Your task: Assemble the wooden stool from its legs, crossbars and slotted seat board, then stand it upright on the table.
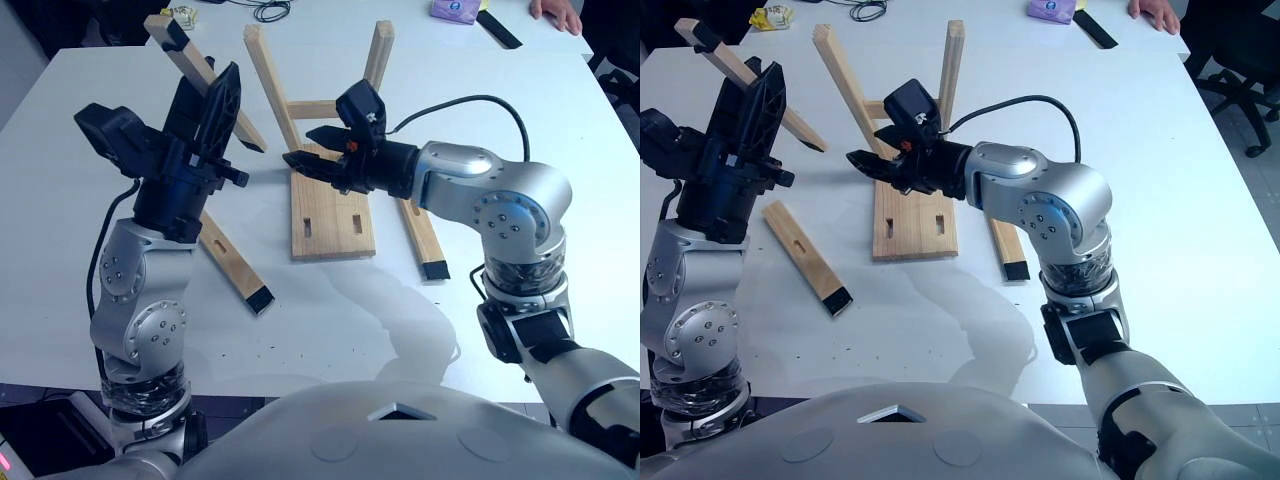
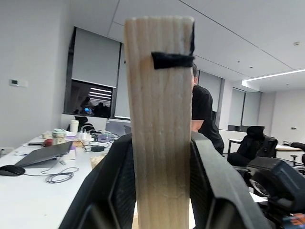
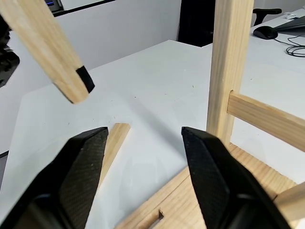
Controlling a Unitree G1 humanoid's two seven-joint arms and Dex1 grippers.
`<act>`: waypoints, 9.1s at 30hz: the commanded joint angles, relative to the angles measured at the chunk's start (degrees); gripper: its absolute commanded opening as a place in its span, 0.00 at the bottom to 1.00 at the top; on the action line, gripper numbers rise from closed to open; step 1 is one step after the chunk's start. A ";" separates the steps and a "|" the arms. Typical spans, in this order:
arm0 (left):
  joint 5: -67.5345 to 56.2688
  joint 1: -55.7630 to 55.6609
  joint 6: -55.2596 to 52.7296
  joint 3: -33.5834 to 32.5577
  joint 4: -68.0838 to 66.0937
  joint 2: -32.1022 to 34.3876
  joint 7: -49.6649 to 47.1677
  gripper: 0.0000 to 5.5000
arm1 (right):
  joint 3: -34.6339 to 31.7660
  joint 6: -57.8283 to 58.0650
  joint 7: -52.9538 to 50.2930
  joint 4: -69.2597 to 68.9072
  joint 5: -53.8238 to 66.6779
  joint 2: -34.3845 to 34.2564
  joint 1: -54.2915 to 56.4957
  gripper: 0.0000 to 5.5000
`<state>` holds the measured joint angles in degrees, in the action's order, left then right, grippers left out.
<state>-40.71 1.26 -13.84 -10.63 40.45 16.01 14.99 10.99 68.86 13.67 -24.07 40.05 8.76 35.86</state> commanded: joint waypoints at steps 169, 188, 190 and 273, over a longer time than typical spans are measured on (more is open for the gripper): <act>22.67 16.58 7.67 15.82 -38.11 35.57 48.92 0.24 | -10.09 -5.02 5.07 3.66 -17.73 6.15 -8.07 0.52; 20.00 1.01 12.83 10.71 -54.46 31.45 45.01 0.24 | -8.56 -8.64 7.05 8.92 -18.03 7.07 -4.81 0.52; 18.45 1.24 11.33 9.74 -53.51 31.16 44.31 0.29 | -8.60 -8.65 7.05 8.92 -18.01 7.18 -5.13 0.52; 19.52 4.60 6.96 -1.91 -28.31 -5.33 -8.39 0.69 | -6.05 -9.72 7.02 13.23 -17.79 4.39 -2.50 0.52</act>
<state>-23.22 2.78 -3.98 -14.66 17.40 12.25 6.38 6.06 58.82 21.16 -11.11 22.12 13.61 31.61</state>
